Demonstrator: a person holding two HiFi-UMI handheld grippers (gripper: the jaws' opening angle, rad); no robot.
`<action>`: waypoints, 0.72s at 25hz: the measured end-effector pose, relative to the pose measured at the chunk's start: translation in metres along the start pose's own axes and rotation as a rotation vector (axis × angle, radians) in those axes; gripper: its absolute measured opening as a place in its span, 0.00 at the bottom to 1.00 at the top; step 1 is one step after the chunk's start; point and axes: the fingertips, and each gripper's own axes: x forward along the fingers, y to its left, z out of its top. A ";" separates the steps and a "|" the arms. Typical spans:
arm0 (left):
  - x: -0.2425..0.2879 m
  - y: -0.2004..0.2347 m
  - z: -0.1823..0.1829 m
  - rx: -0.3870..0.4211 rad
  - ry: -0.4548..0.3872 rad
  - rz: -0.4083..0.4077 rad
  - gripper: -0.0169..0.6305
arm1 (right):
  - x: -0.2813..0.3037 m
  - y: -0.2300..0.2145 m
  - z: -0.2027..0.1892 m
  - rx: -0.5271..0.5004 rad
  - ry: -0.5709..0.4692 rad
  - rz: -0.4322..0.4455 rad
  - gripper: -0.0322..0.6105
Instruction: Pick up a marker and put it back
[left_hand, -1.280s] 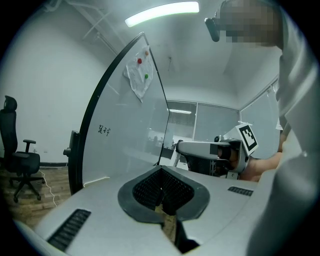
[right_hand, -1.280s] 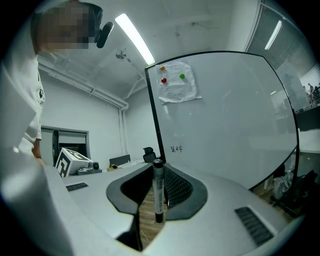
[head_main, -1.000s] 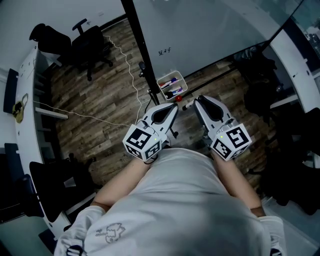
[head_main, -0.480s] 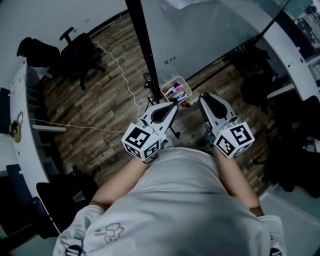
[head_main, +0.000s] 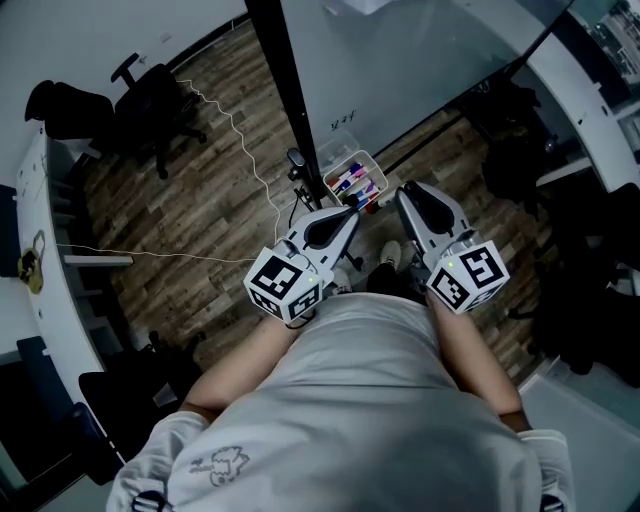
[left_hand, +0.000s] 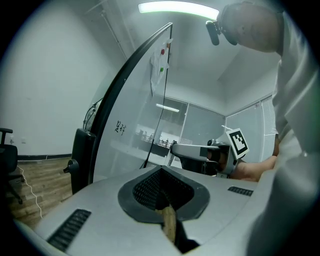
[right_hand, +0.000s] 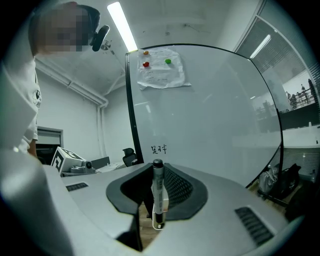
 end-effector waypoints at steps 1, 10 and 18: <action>0.002 0.000 0.000 0.000 0.002 0.001 0.03 | 0.002 -0.003 -0.001 0.004 0.002 0.003 0.17; 0.025 0.018 -0.003 -0.025 0.023 0.062 0.03 | 0.026 -0.026 -0.006 0.011 0.035 0.059 0.17; 0.051 0.021 -0.013 -0.052 0.057 0.077 0.03 | 0.043 -0.054 -0.015 0.074 0.072 0.100 0.17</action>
